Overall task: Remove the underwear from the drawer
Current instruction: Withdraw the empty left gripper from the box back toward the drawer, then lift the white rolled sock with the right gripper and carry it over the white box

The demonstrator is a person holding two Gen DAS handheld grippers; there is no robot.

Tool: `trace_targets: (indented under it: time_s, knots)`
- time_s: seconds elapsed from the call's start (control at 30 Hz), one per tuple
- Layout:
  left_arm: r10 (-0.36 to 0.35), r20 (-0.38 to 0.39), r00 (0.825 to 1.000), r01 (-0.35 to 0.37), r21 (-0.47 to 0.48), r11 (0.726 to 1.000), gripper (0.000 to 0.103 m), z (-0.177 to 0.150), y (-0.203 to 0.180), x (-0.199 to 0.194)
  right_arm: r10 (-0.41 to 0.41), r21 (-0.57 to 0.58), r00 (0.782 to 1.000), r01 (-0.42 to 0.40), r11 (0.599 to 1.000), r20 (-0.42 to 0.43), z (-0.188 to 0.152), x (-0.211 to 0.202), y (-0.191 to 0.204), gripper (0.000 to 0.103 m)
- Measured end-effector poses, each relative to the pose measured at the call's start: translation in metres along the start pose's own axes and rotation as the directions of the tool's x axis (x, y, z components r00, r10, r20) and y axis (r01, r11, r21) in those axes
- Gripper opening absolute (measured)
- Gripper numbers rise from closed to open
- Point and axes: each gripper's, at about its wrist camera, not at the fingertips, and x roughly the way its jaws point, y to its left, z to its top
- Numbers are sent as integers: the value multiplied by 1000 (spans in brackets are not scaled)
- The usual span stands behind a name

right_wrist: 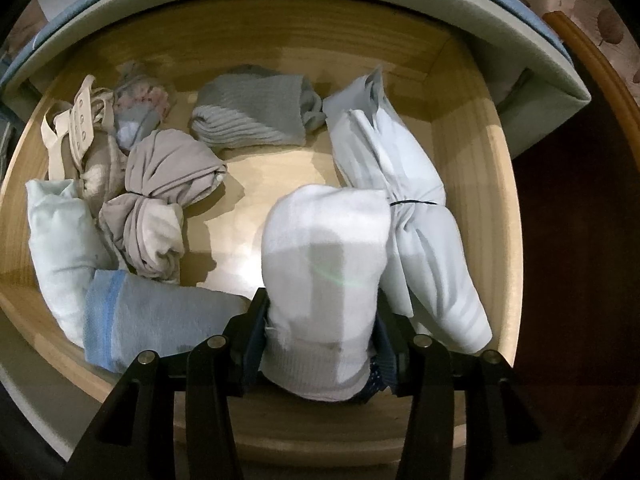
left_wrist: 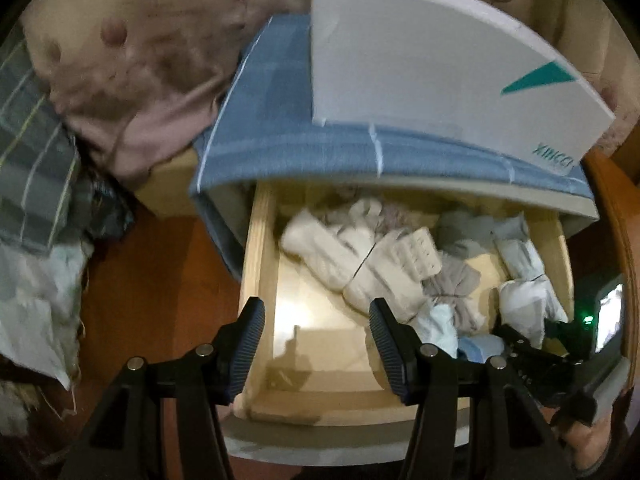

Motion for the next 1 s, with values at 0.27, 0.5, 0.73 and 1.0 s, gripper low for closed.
trace_targets:
  time_s: [0.27, 0.5, 0.73, 1.0]
  knots:
    - [-9, -37, 999, 7, -57, 998, 56, -31, 0, 33, 18, 23, 1000, -18, 1000, 13, 1, 3, -5, 44]
    - [66, -20, 998, -67, -83, 994, 56, -45, -2, 40, 34, 41, 998, -36, 998, 59, -2, -2, -11, 43]
    - [118, -6, 993, -118, -81, 990, 56, -49, -2, 38, 70, 52, 990, -77, 996, 122, -5, -13, -17, 42]
    - [120, 4, 993, -120, -72, 990, 56, -47, -2, 38, 120, 74, 970, -138, 988, 213, 1, -49, -30, 41]
